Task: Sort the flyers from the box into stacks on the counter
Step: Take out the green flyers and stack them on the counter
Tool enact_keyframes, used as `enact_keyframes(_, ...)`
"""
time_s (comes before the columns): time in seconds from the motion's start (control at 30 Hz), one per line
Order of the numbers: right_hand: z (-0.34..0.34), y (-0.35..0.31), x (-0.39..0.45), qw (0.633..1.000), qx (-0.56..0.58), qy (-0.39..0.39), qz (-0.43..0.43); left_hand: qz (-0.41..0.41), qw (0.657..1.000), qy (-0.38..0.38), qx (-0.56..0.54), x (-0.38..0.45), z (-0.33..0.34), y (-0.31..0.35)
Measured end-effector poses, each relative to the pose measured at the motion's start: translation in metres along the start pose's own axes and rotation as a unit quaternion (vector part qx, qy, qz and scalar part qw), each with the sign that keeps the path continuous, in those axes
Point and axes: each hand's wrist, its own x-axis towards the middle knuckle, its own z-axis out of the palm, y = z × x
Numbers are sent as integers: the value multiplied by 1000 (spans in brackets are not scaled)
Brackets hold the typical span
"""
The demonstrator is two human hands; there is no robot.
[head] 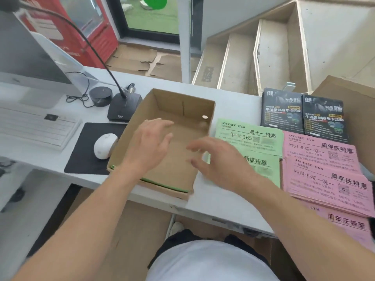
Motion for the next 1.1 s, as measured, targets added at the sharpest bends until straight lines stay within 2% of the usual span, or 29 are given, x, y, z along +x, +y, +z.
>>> enact_keyframes(0.07, 26, -29, 13, 990, -26, -136, -41, -34, 998, -5, 49, -7, -11, -36)
enact_keyframes(0.1, 39, -38, 19, 981, -52, -180, -57, -45, 997, -12, 61, -11, -14, -49)
enact_keyframes(0.27, 66, -47, 31, 947, -111, -298, -55, -93, 995, -38, -4, -29, -18, -71)
enact_keyframes(0.47, 63, -38, 38, 954, -69, -292, -5, -172, 979, -36, -99, -28, -22, -73)
enact_keyframes(0.6, 57, -38, 47, 938, -66, -340, 27, -161, 982, -38, -95, -29, -21, -77)
enact_keyframes(0.8, 49, -56, 57, 933, -69, -349, 42, -146, 986, -37, -65, -31, -19, -75)
enact_keyframes(1.0, 63, -55, 75, 934, -223, -276, 24, -136, 989, -31, -40, -31, -17, -78)
enact_keyframes(1.1, 71, -49, 70, 951, -195, -235, 47, -125, 990, -29, -52, -30, -17, -78)
